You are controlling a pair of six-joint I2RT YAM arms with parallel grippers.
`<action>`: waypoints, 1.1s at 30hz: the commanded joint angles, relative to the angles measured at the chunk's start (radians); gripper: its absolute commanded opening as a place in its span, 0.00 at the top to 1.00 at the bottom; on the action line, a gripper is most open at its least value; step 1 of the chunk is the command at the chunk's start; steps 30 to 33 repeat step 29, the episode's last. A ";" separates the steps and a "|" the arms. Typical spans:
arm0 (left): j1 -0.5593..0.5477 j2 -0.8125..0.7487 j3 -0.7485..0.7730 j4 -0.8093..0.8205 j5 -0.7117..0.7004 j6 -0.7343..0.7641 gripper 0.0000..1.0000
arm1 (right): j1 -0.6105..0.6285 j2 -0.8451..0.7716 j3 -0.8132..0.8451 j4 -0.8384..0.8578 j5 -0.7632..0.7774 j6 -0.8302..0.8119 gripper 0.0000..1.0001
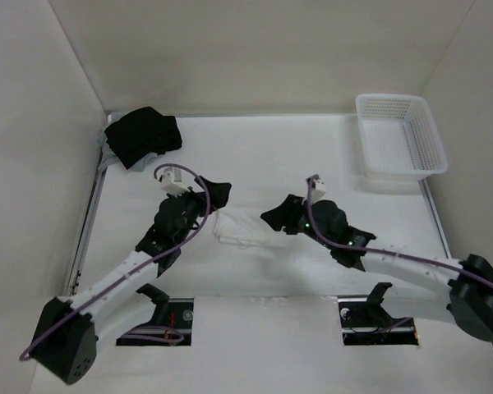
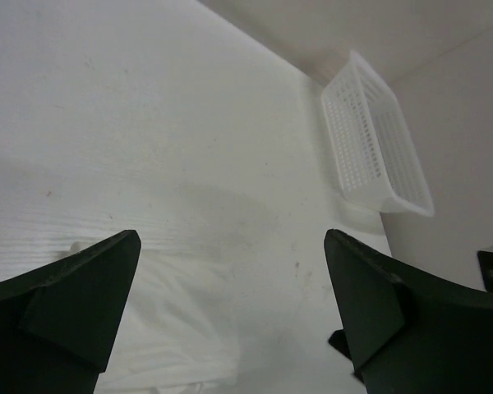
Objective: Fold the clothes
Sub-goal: Fold the tank top
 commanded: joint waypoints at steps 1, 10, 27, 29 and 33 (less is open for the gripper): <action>0.002 -0.164 0.010 -0.283 -0.150 0.086 0.00 | 0.007 -0.168 -0.040 -0.039 0.091 -0.076 0.41; 0.118 -0.275 -0.012 -0.651 -0.178 0.040 0.00 | -0.161 -0.579 -0.219 -0.237 0.310 -0.105 0.00; 0.126 -0.255 -0.035 -0.638 -0.188 -0.006 0.00 | -0.283 -0.530 -0.362 -0.107 0.327 -0.077 0.00; 0.131 -0.249 -0.035 -0.633 -0.189 -0.005 0.00 | -0.283 -0.532 -0.368 -0.101 0.327 -0.077 0.00; 0.131 -0.249 -0.035 -0.633 -0.189 -0.005 0.00 | -0.283 -0.532 -0.368 -0.101 0.327 -0.077 0.00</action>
